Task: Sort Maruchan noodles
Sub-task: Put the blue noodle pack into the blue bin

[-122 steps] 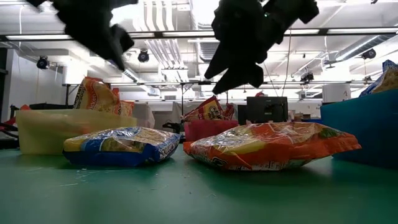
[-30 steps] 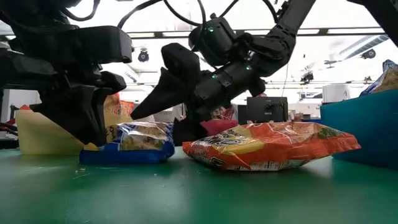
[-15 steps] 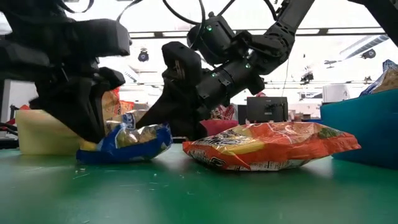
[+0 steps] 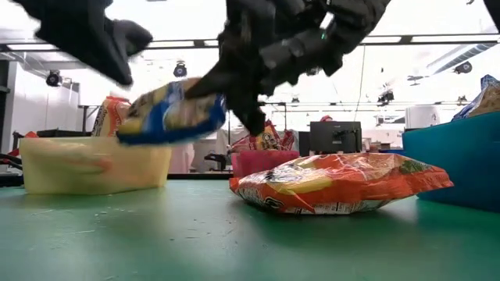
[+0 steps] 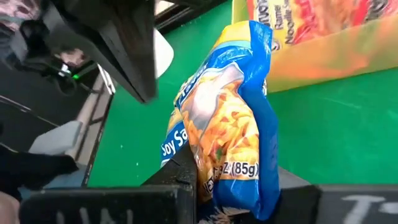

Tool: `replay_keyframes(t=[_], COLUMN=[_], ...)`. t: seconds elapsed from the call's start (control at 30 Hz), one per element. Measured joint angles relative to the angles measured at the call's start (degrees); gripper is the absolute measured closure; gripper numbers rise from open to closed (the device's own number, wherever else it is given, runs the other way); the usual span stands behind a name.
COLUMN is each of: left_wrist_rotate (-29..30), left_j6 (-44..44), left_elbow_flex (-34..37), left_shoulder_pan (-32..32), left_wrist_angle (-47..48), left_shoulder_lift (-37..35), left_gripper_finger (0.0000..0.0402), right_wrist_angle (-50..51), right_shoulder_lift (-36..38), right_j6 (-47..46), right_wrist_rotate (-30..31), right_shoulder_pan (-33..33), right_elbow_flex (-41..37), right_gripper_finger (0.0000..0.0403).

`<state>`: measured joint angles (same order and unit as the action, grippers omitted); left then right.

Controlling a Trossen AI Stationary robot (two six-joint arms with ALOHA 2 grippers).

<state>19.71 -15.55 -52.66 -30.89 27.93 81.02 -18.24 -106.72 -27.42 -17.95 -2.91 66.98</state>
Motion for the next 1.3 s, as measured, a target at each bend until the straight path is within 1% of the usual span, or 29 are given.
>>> replay_keyframes(t=[0.13,0.27,0.33,0.43,0.5,0.57,0.7,0.77,0.83,0.93,1.07,1.17,1.3], left_wrist_rotate=[2.9,5.1,5.5,5.6,5.9,8.2,16.3,19.5,21.0,21.2,21.2,21.2,21.2], left_j6=[5.6,13.2,17.1,23.1,26.8,30.1,35.6,37.2,38.1,39.2,40.6,40.7,42.1], left_elbow_flex=[0.0,0.0,-0.1,-0.1,-0.1,-0.1,-0.1,-0.1,-0.1,-0.1,-0.1,-0.1,-0.1], left_shoulder_pan=[-0.6,-0.7,-0.7,-0.7,-0.7,-0.6,-0.1,0.2,0.9,1.8,3.0,3.9,5.2], left_wrist_angle=[-3.3,-9.6,-13.4,-16.4,-17.7,-19.2,-20.7,-21.1,-21.7,-21.6,-21.9,-22.4,-23.0], left_shoulder_lift=[-6.1,-10.5,-11.9,-13.1,-13.5,-13.7,-13.9,-14.1,-14.2,-14.3,-14.3,-14.3,-14.3], left_gripper_finger=[0.0402,0.0402,0.0402,0.0402,0.0402,0.0402,0.0402,0.0402,0.0402,0.0402,0.0402,0.0402,0.0402], right_wrist_angle=[6.6,16.4,21.7,28.5,32.6,36.4,43.6,47.4,52.6,61.5,71.3,73.6,73.6], right_shoulder_lift=[5.6,12.2,15.6,20.1,22.6,24.9,28.5,30.0,31.5,33.6,35.5,36.2,36.2], right_j6=[1.7,1.6,0.8,-1.7,-3.9,-6.4,-10.8,-13.7,-16.2,-21.1,-36.4,-43.7,-49.4], right_wrist_rotate=[2.5,4.6,5.7,7.2,9.7,12.6,19.8,21.3,20.7,14.6,8.7,6.1,2.6], right_shoulder_pan=[-0.5,-1.2,-1.6,-2.4,-3.4,-4.6,-8.5,-10.8,-13.2,-16.4,-19.2,-19.4,-18.8], right_elbow_flex=[0.0,0.0,0.0,0.1,0.3,0.8,1.9,2.4,2.7,2.8,2.8,2.8,2.8], right_gripper_finger=[0.0354,0.0355,0.0355,0.0355,0.0355,0.0355,0.0355,0.0355,0.0355,0.0355,0.0355,0.0355,0.0355])
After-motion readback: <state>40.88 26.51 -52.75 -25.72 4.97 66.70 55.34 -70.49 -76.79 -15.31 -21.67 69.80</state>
